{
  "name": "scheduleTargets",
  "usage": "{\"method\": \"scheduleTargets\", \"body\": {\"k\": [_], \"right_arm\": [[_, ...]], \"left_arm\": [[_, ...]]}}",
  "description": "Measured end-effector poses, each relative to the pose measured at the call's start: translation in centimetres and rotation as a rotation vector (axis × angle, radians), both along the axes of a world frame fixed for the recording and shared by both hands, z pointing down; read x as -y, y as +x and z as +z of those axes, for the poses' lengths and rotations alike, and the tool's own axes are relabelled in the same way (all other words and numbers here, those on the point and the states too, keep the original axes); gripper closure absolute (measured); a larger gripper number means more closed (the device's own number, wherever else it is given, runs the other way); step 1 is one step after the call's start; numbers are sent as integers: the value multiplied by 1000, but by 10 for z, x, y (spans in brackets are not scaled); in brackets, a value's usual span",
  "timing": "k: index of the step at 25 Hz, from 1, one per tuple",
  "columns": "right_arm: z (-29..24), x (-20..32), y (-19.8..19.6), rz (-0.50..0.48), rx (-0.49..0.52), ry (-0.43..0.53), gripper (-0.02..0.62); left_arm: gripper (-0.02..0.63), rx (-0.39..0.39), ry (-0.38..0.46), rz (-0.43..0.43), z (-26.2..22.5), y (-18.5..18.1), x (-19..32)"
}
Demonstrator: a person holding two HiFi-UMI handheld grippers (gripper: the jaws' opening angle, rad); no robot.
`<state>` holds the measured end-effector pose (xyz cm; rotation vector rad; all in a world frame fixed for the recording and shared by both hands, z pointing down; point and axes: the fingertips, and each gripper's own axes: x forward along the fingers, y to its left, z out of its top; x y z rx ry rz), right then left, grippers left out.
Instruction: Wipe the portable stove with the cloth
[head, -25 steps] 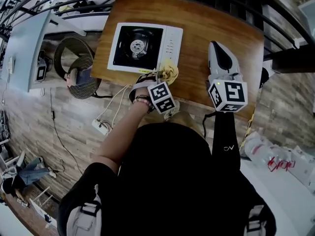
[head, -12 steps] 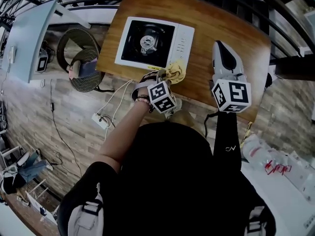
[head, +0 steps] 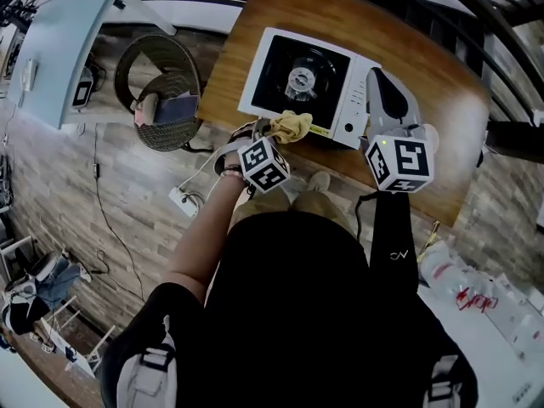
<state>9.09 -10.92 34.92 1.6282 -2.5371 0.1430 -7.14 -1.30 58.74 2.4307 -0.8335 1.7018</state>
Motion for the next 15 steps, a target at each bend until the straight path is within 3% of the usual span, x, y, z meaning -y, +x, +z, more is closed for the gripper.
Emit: {"method": "scheduleTargets", "body": {"k": [8, 15], "right_arm": [[-3, 31, -74, -15, 4, 2, 594], [1, 54, -117, -5, 19, 1, 594]], "left_arm": [[538, 1, 2, -41, -4, -82, 34], [538, 13, -23, 14, -1, -111, 49]]}}
